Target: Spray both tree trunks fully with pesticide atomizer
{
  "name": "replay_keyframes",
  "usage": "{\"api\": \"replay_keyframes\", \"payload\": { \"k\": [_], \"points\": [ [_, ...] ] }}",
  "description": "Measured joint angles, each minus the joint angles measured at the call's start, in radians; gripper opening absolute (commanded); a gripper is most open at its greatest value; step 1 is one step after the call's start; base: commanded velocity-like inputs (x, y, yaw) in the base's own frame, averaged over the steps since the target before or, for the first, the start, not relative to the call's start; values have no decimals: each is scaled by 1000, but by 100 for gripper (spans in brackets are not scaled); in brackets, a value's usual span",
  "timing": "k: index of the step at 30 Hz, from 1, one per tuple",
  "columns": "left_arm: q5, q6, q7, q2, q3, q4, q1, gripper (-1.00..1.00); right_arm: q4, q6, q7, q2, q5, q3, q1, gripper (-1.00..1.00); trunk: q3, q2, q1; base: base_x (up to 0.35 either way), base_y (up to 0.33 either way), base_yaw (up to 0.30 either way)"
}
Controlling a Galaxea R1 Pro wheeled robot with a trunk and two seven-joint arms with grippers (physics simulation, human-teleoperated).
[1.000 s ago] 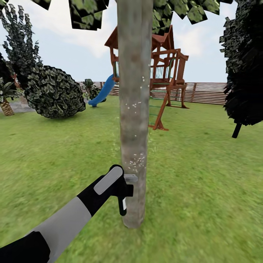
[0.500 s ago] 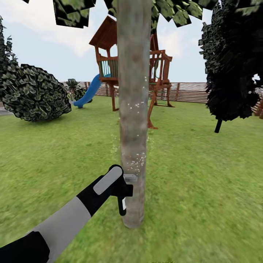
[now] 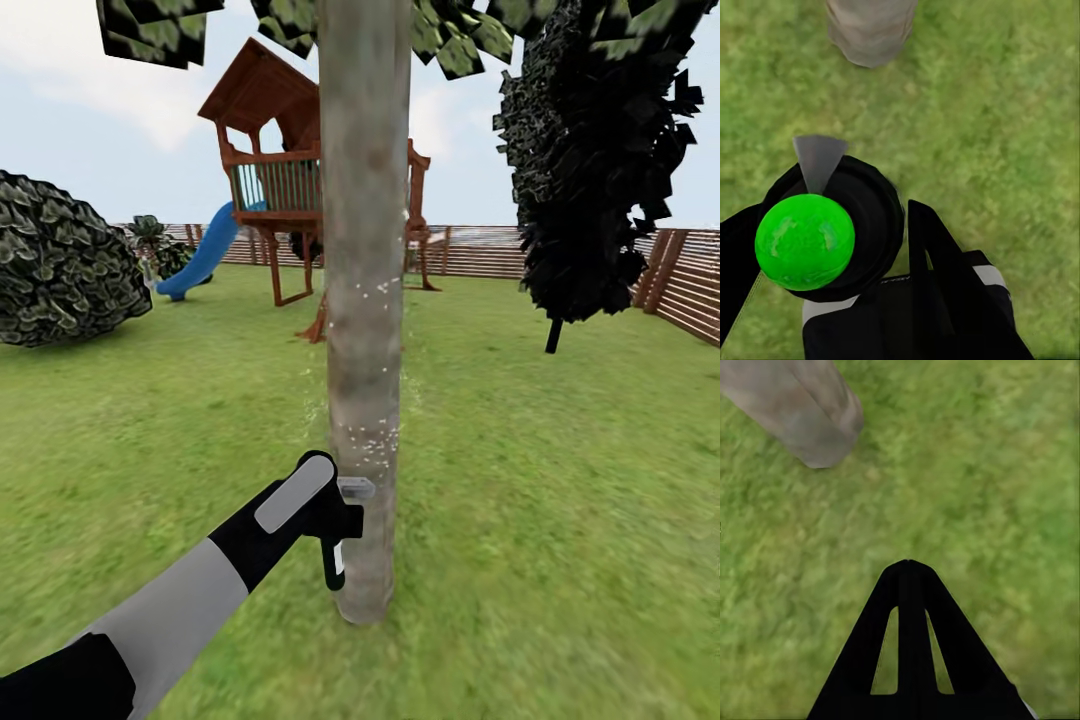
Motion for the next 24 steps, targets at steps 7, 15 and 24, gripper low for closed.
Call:
{"api": "replay_keyframes", "payload": {
  "k": [7,15,24],
  "points": [
    [0,0,0,0,0,0,0,-100,0,0,0,0,-1,-1,0,-100,0,0,0,0,350,-246],
    [0,0,0,0,1,0,0,-100,0,0,0,0,-2,-1,0,-100,0,0,0,0,350,-246],
    [-2,1,0,0,4,1,0,-100,0,0,0,0,3,-1,0,-100,0,0,0,0,288,-168]
  ]
}}
